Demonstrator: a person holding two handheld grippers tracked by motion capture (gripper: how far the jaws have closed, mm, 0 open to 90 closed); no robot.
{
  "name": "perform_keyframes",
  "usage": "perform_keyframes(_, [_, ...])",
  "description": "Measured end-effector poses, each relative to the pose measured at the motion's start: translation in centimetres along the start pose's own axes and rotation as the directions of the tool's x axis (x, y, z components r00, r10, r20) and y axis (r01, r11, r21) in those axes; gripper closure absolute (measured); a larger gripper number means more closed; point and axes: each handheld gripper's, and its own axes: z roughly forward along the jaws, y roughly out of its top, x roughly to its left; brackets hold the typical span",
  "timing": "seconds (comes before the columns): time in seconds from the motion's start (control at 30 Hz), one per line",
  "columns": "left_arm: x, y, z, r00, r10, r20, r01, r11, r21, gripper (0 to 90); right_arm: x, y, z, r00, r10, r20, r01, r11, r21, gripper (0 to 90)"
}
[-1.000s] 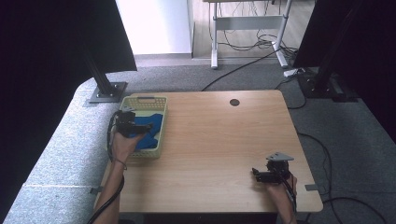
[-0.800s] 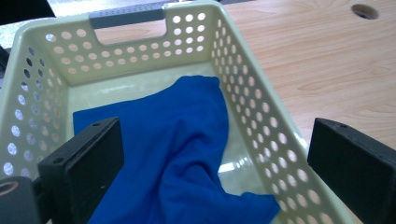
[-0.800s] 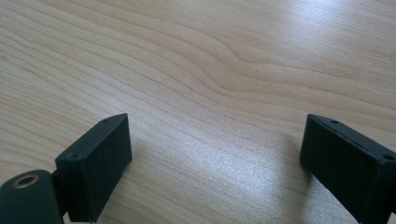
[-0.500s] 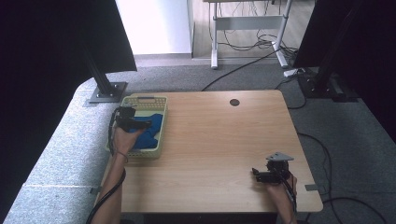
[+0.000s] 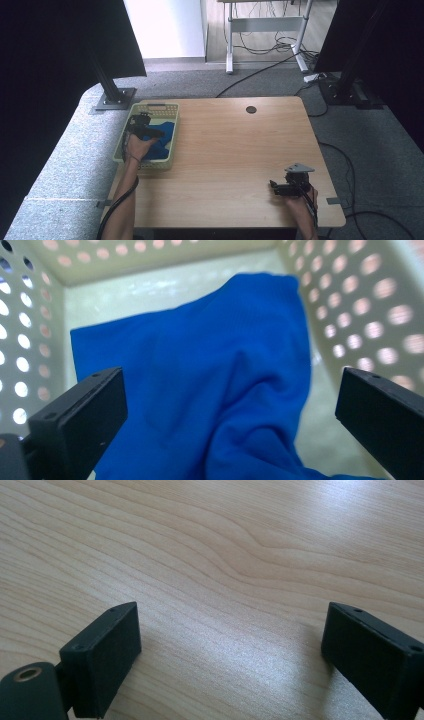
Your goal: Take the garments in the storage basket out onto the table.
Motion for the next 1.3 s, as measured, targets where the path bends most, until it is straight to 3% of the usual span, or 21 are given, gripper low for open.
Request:
perform_keyframes(0.23, [0.3,0.3,1.6,0.9995,0.009,-0.031,-0.007,0.9966,0.083,0.0,0.0,0.0,0.0,1.0000,-0.002,-0.002,0.002,1.000,0.000,9.0])
perform_keyframes(0.4, [0.5,0.3,3.1,0.9987,0.022,-0.046,-0.015,0.9896,0.143,0.0,0.0,0.0,0.0,1.0000,-0.004,-0.003,0.004,1.000,0.000,8.9])
perform_keyframes(0.63, [1.0,0.2,4.5,0.9991,-0.009,-0.042,0.017,0.9782,0.207,0.0,0.0,0.0,0.0,1.0000,-0.004,-0.005,0.004,1.000,0.000,9.0])
perform_keyframes(0.77, [1.5,0.0,5.0,0.9981,-0.061,-0.009,0.062,0.9737,0.220,0.0,0.0,0.0,0.0,1.0000,-0.006,-0.006,0.006,1.000,0.001,9.0])
perform_keyframes(0.97, [1.3,-0.2,4.8,0.9991,-0.042,0.005,0.040,0.9785,0.202,2.1,0.1,0.0,0.0,0.9999,-0.008,-0.007,0.008,1.000,0.000,8.9])
perform_keyframes(1.13, [0.7,0.0,4.1,0.9993,-0.015,0.034,0.008,0.9828,0.184,24.3,0.1,0.0,0.0,0.9999,-0.009,-0.008,0.009,1.000,0.000,9.0])
perform_keyframes(1.27, [0.5,0.1,3.7,0.9977,-0.015,0.066,0.004,0.9871,0.160,59.6,0.1,0.0,0.0,0.9999,-0.011,-0.009,0.011,1.000,0.000,9.0])
perform_keyframes(1.3, [0.4,0.0,3.7,0.9973,-0.011,0.072,0.000,0.9879,0.155,64.9,0.1,0.0,0.0,0.9999,-0.011,-0.010,0.011,1.000,0.000,9.0])
